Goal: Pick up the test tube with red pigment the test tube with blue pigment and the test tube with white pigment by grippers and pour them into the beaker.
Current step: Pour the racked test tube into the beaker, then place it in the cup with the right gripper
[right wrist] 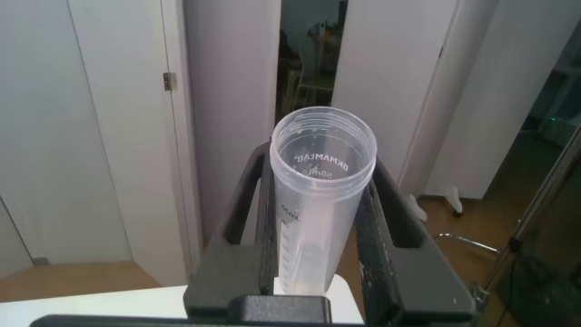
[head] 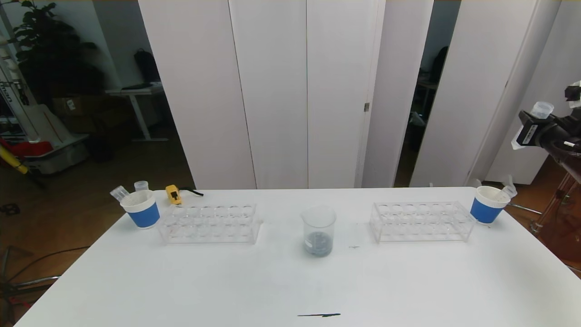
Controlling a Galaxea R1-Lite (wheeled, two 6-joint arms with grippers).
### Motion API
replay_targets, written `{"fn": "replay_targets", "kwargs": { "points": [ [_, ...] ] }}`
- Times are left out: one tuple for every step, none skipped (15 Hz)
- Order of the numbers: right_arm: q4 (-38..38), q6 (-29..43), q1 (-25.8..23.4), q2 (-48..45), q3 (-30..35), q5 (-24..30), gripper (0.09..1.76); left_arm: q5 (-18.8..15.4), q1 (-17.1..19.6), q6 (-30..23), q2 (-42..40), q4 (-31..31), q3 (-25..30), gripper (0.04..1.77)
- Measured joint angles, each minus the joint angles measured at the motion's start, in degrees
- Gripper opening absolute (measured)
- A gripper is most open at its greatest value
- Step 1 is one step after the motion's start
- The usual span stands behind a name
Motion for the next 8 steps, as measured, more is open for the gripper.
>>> {"fn": "replay_targets", "kwargs": {
  "points": [
    [-0.35,0.62,-0.15,1.35,-0.55,-0.02,0.58,0.0,0.0,0.0,0.0,0.0,0.0,1.75],
    [-1.04,1.12,-0.2,2.73,-1.05,-0.02,0.58,0.0,0.0,0.0,0.0,0.0,0.0,1.75],
    [-1.87,1.4,-0.26,4.17,-1.46,-0.02,0.58,0.02,0.0,0.0,0.0,0.0,0.0,1.75],
    [-2.47,1.54,-0.3,5.79,-1.85,0.0,0.58,0.0,0.0,0.0,0.0,0.0,0.0,1.75],
    [-2.86,1.58,-0.41,7.3,-2.18,-0.02,0.58,0.0,0.0,0.0,0.0,0.0,0.0,1.75],
    [-3.08,1.54,-0.56,8.77,-2.38,-0.02,0.58,0.0,0.0,0.0,0.0,0.0,0.0,1.75],
    [-3.17,1.4,-0.74,10.23,-2.51,-0.05,0.58,0.0,0.0,0.0,0.0,-0.02,0.0,1.75],
    [-3.25,1.32,-0.89,11.47,-2.56,-0.09,0.58,0.0,0.0,0.0,0.0,-0.02,0.0,1.75]
  ]
}}
